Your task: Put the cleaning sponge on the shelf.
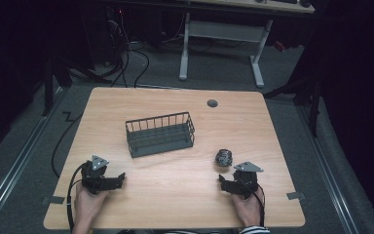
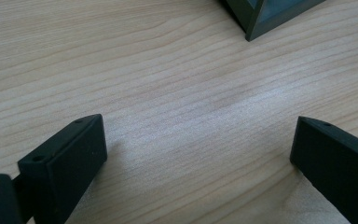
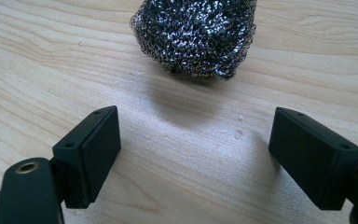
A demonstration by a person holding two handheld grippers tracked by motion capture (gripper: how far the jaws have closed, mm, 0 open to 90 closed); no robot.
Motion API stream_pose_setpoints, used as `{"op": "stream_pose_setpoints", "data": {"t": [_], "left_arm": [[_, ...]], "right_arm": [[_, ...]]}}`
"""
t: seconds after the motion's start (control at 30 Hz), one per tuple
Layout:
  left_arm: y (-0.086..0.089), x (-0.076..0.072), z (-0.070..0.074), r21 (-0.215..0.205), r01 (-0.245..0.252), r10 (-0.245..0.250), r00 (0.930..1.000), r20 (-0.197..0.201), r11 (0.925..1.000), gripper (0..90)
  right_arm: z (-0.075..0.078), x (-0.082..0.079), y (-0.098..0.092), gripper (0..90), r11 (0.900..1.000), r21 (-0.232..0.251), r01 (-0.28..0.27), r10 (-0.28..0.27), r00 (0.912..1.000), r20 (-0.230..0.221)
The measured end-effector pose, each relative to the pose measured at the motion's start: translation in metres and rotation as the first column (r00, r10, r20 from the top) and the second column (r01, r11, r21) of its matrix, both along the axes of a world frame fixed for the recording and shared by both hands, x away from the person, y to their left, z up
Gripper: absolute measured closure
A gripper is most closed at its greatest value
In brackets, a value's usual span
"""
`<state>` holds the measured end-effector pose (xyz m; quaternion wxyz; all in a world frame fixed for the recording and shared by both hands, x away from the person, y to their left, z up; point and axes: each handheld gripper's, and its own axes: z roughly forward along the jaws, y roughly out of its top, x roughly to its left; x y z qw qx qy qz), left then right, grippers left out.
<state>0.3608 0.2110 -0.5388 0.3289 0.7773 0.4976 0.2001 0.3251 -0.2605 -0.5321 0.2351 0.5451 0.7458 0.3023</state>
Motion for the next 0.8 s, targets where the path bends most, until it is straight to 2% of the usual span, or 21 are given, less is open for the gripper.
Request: {"op": "stream_pose_setpoints", "data": {"t": [0.17, 0.27, 0.47, 0.53, 0.7, 0.8], "left_arm": [[0.001, 0.000, 0.000, -0.001, 0.007, -0.007, 1.0000, 0.001, 1.0000, 5.1], [0.001, -0.001, 0.001, -0.006, 0.016, -0.016, 0.9998, 0.010, 0.9998, 9.8], [0.000, 0.000, 0.003, -0.022, 0.031, -0.031, 0.9995, 0.012, 0.9993, 16.8], [-0.002, 0.001, 0.003, -0.027, 0.035, -0.035, 0.9993, 0.016, 0.9990, 18.3], [-0.006, 0.002, 0.007, -0.055, 0.055, -0.053, 0.9983, 0.025, 0.9970, 23.3], [-0.009, 0.003, 0.013, -0.068, 0.069, -0.067, 0.9972, 0.035, 0.9953, 27.2]], "right_arm": [[0.000, 0.000, -0.001, 17.0, 1.000, 0.001, -0.010, 0.010, 1.0000, 0.000], [0.000, 0.000, -0.001, 16.8, 1.000, 0.000, -0.024, 0.024, 0.9997, -0.001], [0.000, -0.001, -0.001, 17.7, 1.000, 0.005, -0.021, 0.021, 0.9998, 0.000], [0.000, -0.001, -0.002, 19.4, 1.000, 0.008, -0.022, 0.022, 0.9998, 0.001], [0.001, -0.005, -0.006, 31.4, 1.000, 0.012, -0.019, 0.018, 0.9997, 0.017], [0.001, -0.005, -0.006, 31.9, 1.000, 0.012, -0.017, 0.016, 0.9996, 0.021]]}}
